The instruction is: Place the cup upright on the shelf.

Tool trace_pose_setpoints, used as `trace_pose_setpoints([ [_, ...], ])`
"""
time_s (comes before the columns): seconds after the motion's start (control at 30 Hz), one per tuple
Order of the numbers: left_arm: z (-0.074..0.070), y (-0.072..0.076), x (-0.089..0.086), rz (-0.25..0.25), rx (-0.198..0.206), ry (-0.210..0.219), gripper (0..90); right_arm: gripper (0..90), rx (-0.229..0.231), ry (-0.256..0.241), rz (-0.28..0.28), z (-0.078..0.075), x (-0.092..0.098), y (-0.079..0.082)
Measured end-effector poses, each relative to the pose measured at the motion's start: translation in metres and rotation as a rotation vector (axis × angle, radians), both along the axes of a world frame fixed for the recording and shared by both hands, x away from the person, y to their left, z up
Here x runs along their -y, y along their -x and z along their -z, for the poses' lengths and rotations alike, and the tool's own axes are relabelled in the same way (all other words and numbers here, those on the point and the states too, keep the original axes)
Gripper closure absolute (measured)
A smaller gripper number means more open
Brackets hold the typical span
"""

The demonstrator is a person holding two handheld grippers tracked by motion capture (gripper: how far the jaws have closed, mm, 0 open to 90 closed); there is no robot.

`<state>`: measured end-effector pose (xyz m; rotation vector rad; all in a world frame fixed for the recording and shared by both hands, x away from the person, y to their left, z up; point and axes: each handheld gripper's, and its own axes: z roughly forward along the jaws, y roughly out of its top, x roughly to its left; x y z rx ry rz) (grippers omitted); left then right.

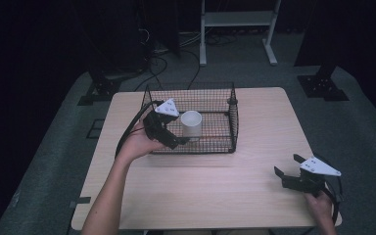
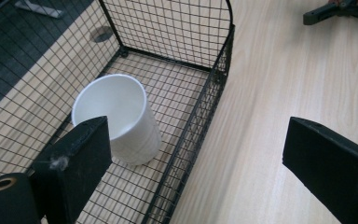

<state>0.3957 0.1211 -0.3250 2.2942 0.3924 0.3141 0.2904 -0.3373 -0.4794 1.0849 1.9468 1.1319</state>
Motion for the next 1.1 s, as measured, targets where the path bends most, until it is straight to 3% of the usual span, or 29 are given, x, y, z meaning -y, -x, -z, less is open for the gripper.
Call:
trace_pose_setpoints([
  [0.37,0.011,0.017,-0.001,0.014,0.004,0.013,7.0,13.1,-0.001,0.0,0.003,0.0,0.0,0.0],
  [1.1,0.025,0.038,-0.006,0.018,0.004,0.045,7.0,13.1,-0.002,0.003,0.004,0.0,0.0,0.0],
])
